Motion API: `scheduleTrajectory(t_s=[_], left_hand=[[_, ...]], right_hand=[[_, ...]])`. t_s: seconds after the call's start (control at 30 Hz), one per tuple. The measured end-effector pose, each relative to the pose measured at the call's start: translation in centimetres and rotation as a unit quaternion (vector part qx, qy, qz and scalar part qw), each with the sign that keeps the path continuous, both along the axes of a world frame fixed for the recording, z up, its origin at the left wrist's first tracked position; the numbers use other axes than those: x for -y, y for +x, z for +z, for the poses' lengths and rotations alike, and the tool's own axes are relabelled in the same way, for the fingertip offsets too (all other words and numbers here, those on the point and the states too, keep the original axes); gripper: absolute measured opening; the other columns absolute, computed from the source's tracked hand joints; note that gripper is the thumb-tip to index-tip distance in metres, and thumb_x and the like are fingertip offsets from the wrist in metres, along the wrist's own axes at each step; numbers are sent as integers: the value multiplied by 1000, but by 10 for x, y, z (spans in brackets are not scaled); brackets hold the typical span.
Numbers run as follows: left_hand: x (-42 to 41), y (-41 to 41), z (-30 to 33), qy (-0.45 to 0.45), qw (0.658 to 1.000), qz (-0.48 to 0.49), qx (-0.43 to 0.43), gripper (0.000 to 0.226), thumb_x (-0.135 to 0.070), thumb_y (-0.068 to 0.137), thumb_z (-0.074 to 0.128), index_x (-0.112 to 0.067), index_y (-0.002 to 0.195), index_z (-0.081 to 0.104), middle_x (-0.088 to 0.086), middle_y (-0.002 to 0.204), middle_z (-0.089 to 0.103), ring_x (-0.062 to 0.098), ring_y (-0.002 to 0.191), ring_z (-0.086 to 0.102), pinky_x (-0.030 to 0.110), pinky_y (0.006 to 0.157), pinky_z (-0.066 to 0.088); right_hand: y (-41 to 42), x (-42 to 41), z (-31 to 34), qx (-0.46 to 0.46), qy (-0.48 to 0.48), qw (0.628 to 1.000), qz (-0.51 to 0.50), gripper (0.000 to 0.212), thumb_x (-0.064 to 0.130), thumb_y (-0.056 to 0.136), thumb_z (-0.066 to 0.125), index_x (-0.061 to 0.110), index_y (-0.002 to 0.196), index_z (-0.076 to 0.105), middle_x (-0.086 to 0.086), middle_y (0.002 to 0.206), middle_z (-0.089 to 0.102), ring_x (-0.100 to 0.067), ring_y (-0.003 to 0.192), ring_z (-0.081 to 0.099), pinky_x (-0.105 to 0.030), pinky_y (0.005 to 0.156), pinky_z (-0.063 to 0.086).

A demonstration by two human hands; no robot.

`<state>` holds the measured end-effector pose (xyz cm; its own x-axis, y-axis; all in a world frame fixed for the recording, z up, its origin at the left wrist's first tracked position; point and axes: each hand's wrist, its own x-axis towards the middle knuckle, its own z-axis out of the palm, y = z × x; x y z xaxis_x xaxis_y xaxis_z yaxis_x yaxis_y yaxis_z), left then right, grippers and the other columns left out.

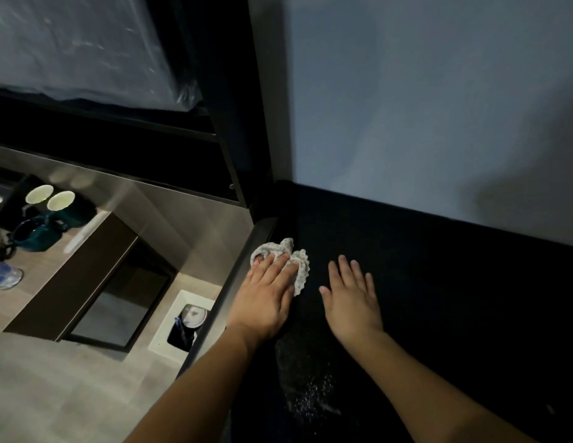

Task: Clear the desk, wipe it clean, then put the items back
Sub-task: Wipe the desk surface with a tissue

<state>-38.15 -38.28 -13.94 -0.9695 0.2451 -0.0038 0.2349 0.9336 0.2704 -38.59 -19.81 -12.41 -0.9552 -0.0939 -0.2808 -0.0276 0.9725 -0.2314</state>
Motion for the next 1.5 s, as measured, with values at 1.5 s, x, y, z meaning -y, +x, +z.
scheduleTrajectory(t_s=[1.5], left_hand=[[36, 102, 105, 14, 993, -28, 116, 22, -37, 88, 53, -25, 97, 68, 0, 95, 54, 25, 95, 60, 29, 76, 44]], right_hand=[[23, -35, 16, -16, 22, 997, -79, 54, 39, 103, 32, 21, 153, 23, -4, 161, 18, -25, 147, 20, -45, 120, 16]])
